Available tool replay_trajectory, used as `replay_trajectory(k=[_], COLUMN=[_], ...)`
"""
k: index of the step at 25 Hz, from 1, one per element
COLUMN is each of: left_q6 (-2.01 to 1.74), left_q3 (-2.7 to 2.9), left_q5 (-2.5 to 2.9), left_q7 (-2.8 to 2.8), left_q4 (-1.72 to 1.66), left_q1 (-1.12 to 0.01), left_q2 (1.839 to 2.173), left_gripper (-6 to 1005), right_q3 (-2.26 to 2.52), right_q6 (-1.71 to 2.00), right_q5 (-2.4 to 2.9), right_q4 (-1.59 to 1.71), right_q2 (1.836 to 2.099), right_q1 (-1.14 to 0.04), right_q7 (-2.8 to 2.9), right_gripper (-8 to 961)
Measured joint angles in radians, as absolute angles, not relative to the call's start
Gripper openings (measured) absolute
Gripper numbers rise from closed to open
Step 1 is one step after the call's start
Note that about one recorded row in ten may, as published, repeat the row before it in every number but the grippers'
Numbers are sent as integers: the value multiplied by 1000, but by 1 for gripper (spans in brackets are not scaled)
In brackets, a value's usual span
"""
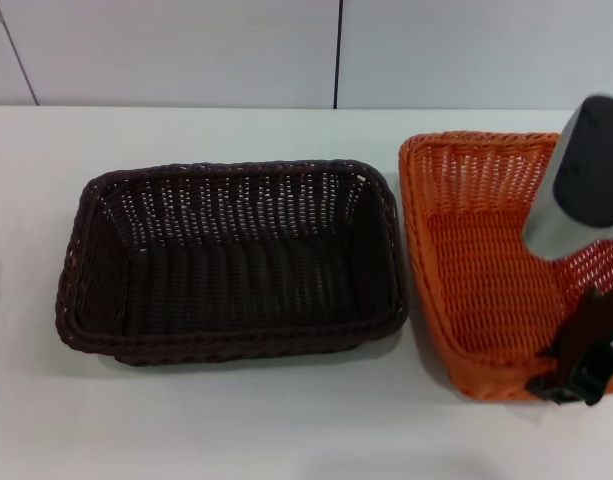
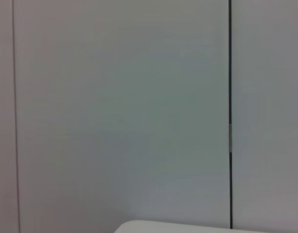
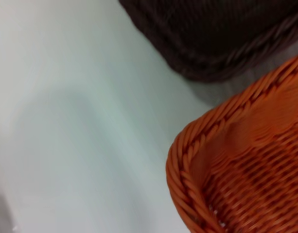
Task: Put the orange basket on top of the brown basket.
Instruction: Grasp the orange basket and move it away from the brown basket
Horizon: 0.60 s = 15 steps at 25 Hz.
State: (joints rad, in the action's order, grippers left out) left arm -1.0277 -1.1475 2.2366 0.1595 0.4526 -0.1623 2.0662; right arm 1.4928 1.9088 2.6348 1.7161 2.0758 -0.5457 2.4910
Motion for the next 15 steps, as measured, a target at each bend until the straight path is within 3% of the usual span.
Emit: replay_trajectory(k=[15], left_q6=[-1036], left_q3=[-1149], left_q5=[2237], left_q7=[160], left_q4=[431], left_q1=[-173], left_q2=[2065], left_gripper=[709], right_q3=[1533], right_q6=[1919], right_q5=[2683], right_q4=[1927], right_q2=[2076], right_q1=[-559], right_q7=[2586], right_gripper=[204])
